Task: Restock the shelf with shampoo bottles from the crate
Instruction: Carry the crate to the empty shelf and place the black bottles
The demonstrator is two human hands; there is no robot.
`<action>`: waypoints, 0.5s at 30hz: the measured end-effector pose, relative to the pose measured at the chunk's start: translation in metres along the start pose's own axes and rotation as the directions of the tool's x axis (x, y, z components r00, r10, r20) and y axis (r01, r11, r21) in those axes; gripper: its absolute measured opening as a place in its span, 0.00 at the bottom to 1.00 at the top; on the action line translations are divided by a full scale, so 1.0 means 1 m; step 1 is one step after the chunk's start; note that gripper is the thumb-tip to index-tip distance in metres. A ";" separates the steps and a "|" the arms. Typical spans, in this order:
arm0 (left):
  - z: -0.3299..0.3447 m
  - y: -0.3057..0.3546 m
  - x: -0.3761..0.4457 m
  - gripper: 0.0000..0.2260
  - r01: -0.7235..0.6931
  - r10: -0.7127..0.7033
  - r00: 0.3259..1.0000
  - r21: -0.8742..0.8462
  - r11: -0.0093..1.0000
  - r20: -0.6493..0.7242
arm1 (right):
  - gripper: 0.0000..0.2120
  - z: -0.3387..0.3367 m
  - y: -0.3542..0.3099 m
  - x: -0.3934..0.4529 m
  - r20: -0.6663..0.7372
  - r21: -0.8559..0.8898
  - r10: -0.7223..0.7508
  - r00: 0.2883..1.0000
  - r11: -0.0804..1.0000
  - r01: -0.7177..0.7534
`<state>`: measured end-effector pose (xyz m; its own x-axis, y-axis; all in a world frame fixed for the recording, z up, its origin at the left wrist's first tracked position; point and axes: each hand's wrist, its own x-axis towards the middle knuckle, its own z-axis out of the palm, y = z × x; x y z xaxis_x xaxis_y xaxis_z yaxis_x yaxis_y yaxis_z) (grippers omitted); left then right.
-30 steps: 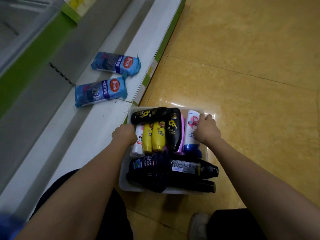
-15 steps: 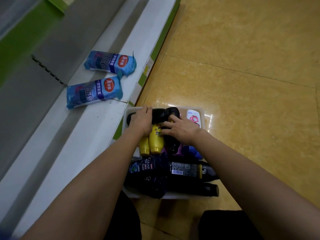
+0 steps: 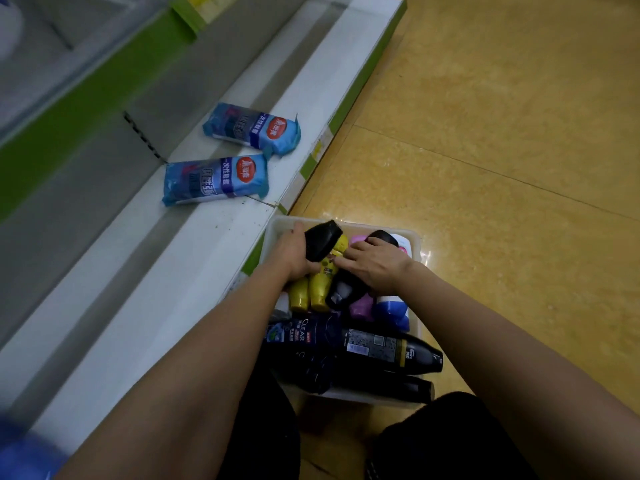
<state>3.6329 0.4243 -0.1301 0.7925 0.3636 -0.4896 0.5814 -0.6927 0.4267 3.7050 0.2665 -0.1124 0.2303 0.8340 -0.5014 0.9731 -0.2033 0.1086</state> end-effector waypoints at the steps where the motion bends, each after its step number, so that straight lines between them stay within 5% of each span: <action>1: -0.008 0.000 -0.004 0.36 0.015 -0.017 0.999 -0.045 0.999 -0.042 | 0.34 -0.005 0.001 0.000 -0.001 0.054 0.021 1.000 0.998 -0.021; 6: -0.066 0.014 -0.033 0.31 0.042 -0.091 0.963 -0.194 0.980 -0.253 | 0.34 -0.058 0.004 -0.010 -0.123 0.374 0.113 0.986 0.925 -0.060; 15: -0.196 0.064 -0.137 0.30 0.056 -0.176 0.925 -0.337 0.940 -0.337 | 0.30 -0.224 0.007 -0.076 -0.240 0.743 0.290 0.926 0.669 -0.017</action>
<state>3.5975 0.4523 0.1137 0.6928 0.6681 -0.2713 0.6526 -0.4208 0.6301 3.6971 0.3168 0.1185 0.4982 0.8369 -0.2268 0.6388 -0.5311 -0.5566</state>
